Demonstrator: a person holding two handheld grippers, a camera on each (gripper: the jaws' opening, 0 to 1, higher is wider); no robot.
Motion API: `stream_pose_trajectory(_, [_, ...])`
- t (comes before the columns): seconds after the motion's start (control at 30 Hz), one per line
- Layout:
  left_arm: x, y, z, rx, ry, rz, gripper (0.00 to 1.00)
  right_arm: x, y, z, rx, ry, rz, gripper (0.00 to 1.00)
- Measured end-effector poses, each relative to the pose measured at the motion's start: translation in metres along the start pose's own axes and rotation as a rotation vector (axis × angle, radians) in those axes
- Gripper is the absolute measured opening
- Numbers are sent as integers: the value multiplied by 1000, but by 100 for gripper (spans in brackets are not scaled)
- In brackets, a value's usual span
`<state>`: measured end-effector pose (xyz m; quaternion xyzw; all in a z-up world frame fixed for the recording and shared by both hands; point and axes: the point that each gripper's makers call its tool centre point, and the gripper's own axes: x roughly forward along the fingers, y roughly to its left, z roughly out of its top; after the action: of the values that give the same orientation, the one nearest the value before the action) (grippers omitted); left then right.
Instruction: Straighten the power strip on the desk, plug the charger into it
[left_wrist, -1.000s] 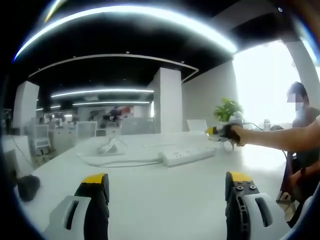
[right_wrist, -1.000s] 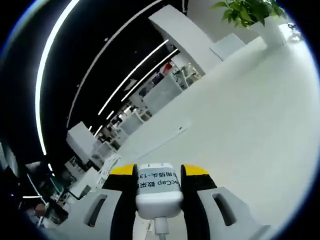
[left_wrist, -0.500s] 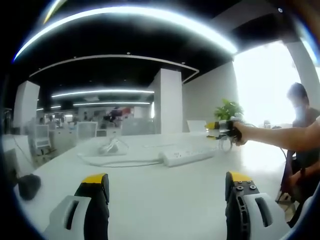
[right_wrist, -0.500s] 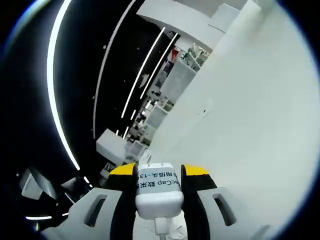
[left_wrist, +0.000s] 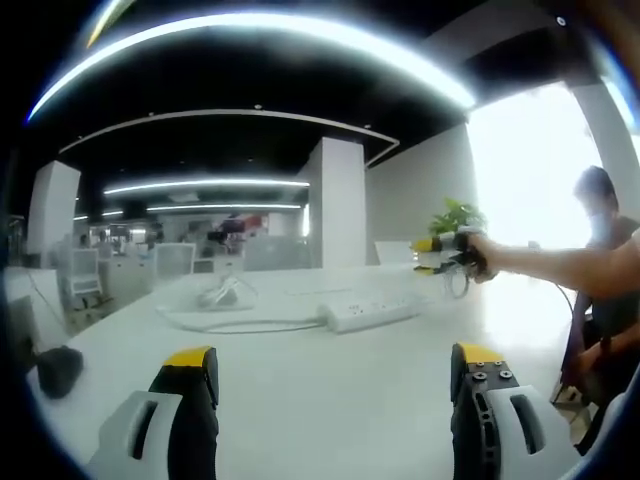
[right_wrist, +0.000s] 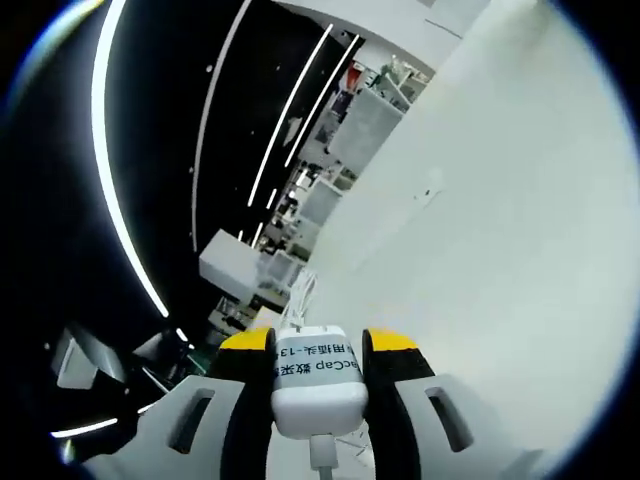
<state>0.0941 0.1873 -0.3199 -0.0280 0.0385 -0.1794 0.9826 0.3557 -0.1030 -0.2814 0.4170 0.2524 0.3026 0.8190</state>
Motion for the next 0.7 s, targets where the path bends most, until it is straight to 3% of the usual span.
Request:
stream_pose_trajectory(0.3, [-1, 2, 0, -4, -4, -1, 99, 5, 0, -15, -47, 190, -119, 33])
stream_pose_trajectory(0.47, [-2, 3, 2, -6, -9, 1, 99, 6, -7, -30, -106, 330, -229, 33])
stream_pose_trajectory(0.7, [-2, 2, 2, -7, -11, -6, 99, 13, -7, -43, -142, 422, -295, 33])
